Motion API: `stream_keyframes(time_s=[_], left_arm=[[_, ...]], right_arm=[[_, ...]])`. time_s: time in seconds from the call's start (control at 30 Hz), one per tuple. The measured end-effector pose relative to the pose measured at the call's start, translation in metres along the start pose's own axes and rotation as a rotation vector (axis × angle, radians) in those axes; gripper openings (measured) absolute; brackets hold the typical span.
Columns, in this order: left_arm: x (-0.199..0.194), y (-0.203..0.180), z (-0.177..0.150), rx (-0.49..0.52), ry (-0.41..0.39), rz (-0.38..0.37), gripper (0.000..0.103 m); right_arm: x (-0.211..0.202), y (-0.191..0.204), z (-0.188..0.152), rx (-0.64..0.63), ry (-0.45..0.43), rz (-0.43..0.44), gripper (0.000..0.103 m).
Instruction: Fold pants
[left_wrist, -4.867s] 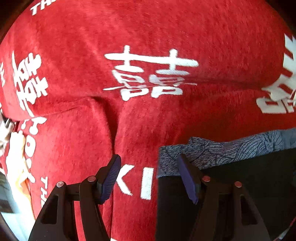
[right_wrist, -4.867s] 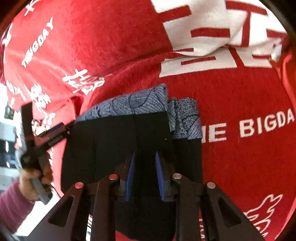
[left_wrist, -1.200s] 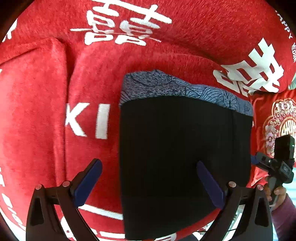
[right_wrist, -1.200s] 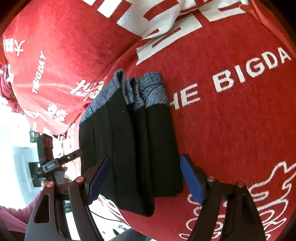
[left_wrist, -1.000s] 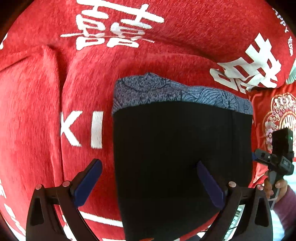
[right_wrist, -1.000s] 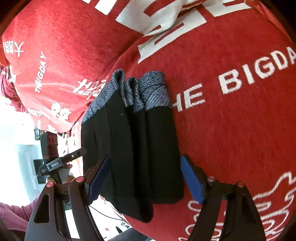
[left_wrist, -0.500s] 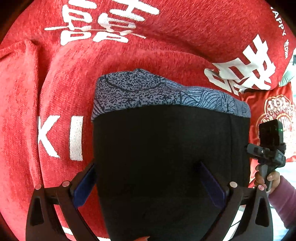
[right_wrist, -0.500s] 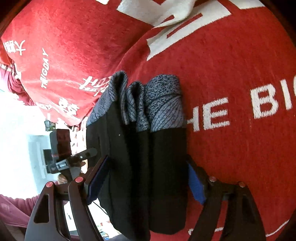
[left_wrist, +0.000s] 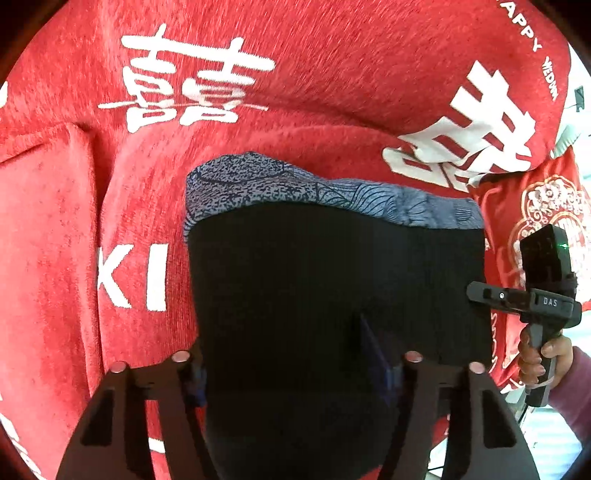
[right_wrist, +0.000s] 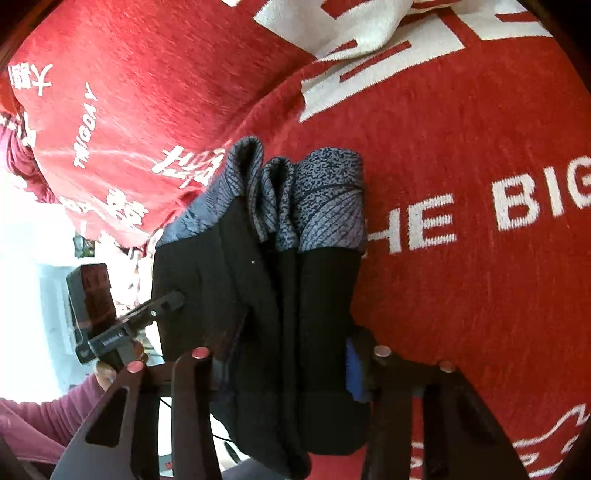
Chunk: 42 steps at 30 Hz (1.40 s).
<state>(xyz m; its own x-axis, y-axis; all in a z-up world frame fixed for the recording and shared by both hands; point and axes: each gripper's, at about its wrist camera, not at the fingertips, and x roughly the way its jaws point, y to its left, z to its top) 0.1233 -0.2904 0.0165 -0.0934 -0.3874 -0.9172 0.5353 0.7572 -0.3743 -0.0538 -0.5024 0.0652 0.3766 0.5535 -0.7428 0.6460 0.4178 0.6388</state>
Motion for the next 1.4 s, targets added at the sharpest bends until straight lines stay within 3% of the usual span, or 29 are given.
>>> stream_keyframes(time_s=[0.3, 0.5, 0.73, 0.8, 0.87, 0.93, 1.1, 1.2, 1.23, 1.3, 1.37, 1.4], left_arm=[[-0.042, -0.008, -0.029, 0.004, -0.002, -0.018, 0.059], [-0.07, -0.003, -0.059, 0.005, 0.014, -0.005, 0.059], [-0.055, 0.018, -0.085, 0.004, 0.039, 0.067, 0.06], [-0.042, 0.03, -0.09, 0.004, 0.034, 0.105, 0.067], [-0.038, 0.037, -0.092, 0.012, -0.007, 0.132, 0.089], [-0.034, 0.042, -0.092, 0.017, -0.018, 0.149, 0.101], [-0.03, 0.048, -0.092, -0.013, -0.011, 0.15, 0.103], [-0.038, 0.042, -0.09, -0.021, 0.003, 0.201, 0.103], [-0.044, 0.039, -0.089, -0.02, -0.01, 0.229, 0.103], [-0.059, 0.032, -0.085, -0.007, -0.047, 0.227, 0.103], [-0.069, 0.025, -0.08, 0.013, -0.078, 0.214, 0.103], [-0.071, 0.021, -0.077, 0.025, -0.089, 0.212, 0.103]], right_arm=[[-0.023, 0.022, -0.021, 0.026, -0.003, 0.081, 0.04], [-0.027, 0.037, -0.057, 0.06, 0.005, 0.13, 0.04], [-0.006, 0.031, -0.085, 0.099, 0.035, 0.112, 0.04], [0.006, 0.031, -0.085, 0.068, 0.053, 0.061, 0.04], [0.013, 0.026, -0.085, 0.051, 0.048, 0.019, 0.043], [0.016, 0.018, -0.083, 0.051, 0.045, 0.001, 0.052], [0.02, 0.011, -0.084, 0.045, 0.042, -0.046, 0.061], [0.009, 0.024, -0.087, 0.026, 0.017, -0.158, 0.063], [0.004, 0.03, -0.088, 0.01, 0.006, -0.196, 0.063], [-0.008, 0.046, -0.088, -0.044, -0.03, -0.254, 0.046], [-0.017, 0.061, -0.086, -0.085, -0.059, -0.282, 0.022], [-0.022, 0.069, -0.082, -0.099, -0.08, -0.274, 0.017]])
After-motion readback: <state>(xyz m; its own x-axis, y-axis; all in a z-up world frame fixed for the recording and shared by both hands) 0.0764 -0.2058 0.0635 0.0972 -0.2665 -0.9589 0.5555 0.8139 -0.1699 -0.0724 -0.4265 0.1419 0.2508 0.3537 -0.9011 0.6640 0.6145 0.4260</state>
